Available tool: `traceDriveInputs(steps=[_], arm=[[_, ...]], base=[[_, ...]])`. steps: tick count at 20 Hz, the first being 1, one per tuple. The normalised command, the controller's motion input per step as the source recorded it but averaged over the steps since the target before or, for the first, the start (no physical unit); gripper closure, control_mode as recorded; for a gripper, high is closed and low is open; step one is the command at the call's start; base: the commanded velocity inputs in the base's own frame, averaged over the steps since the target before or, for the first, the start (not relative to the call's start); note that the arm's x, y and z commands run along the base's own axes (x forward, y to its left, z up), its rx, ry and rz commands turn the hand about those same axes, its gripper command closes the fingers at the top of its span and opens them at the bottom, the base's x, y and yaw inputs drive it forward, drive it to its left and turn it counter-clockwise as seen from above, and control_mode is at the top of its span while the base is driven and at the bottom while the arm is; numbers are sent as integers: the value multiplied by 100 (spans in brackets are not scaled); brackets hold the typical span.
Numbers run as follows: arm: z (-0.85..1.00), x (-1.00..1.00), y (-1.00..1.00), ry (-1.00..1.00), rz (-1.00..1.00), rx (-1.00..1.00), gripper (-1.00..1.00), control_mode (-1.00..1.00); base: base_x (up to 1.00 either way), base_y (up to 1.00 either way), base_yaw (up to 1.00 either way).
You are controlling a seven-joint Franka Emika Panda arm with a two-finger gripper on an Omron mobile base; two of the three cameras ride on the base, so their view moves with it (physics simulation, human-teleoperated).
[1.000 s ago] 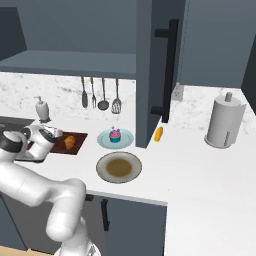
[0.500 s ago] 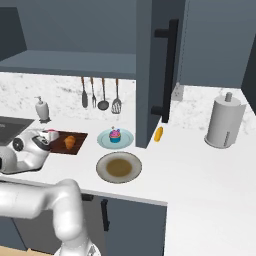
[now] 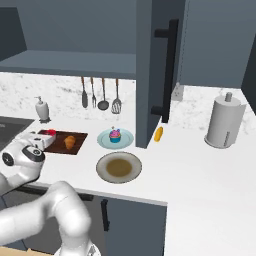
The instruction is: From the different types of pastries on the counter, select a croissant and place it on the cutting board. Then retrieve a jar of jam from the cabinet and place it alongside the croissant on the cutting board.
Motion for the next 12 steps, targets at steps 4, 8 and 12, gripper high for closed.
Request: traceDriveInputs(steps=[4, 8, 12], arm=[[97, -79, -36, -21, -3, 3, -100, -100], [100, -77, -36, -19, -7, 5, -100, -100], [100, -93, -32, -16, -8, 6, -100, -100]], base=[[0, 0, 0], [0, 0, 0], [0, 0, 0]])
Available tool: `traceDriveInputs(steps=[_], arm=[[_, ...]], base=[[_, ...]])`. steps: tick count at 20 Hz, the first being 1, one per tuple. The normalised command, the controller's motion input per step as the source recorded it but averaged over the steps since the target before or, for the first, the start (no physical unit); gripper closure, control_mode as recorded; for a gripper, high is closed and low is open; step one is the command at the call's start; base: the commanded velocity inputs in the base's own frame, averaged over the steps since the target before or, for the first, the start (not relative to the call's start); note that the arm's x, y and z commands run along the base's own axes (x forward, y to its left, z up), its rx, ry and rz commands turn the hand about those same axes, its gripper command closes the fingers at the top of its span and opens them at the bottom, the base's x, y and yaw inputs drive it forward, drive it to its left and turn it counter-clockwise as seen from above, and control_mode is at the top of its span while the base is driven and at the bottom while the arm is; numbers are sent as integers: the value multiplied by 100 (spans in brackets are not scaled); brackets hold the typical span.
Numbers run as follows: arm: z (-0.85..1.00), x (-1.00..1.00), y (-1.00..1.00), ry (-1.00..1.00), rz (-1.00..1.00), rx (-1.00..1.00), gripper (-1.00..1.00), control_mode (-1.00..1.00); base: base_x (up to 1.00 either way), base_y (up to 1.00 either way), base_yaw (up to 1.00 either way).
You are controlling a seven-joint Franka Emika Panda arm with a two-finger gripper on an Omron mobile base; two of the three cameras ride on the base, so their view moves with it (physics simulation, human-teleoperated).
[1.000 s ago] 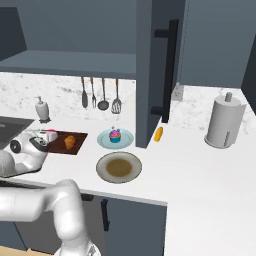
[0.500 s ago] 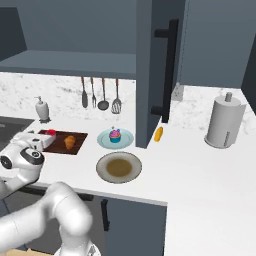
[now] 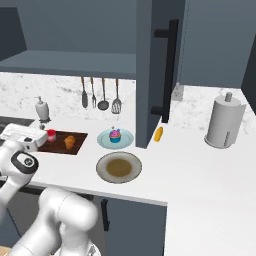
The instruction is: From the different types of pastries on the counter, select a croissant and place it on the cutting board. Then retrieve a jar of jam from the cabinet and place it alongside the croissant on the cutting board.
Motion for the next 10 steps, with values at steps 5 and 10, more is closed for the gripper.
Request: traceDriveInputs(steps=[5, 10], arm=[[100, -100, -32, -8, -13, 11, -100, -100], [100, -100, -19, -11, -11, 9, -100, -100]], base=[[0, 0, 0], [0, 0, 0]])
